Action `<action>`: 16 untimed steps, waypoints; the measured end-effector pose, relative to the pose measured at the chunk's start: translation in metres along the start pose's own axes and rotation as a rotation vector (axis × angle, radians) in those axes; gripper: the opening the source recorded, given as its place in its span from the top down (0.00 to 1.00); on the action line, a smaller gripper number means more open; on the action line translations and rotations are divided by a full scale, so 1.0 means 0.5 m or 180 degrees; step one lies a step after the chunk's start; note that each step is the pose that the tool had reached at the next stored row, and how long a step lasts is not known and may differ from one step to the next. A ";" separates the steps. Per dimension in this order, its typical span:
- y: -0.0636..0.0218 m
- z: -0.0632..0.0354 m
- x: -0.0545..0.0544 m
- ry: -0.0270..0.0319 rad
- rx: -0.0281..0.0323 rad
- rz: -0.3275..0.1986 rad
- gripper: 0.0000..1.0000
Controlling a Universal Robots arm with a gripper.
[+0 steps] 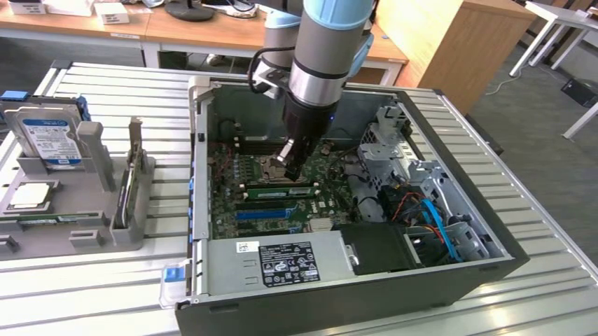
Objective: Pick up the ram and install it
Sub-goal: 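Press down the ram until it locks into place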
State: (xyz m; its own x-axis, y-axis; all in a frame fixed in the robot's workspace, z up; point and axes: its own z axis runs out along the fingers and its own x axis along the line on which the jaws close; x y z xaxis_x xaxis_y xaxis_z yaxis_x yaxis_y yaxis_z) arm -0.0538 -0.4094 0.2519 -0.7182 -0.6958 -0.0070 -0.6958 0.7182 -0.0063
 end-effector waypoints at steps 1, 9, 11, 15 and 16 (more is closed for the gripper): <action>0.000 0.000 0.000 0.0000 0.0000 0.0057 0.89; 0.000 0.003 0.000 0.0004 0.0004 0.0521 0.89; 0.000 0.004 0.000 0.0004 0.0005 0.0633 0.89; 0.000 0.004 0.000 0.0006 0.0006 0.0866 0.89; 0.000 0.005 0.000 0.0006 0.0007 0.0923 0.89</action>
State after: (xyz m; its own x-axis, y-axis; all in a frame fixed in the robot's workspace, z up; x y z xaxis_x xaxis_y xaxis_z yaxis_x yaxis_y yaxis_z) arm -0.0538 -0.4094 0.2496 -0.8872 -0.4613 -0.0070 -0.4613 0.8872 -0.0063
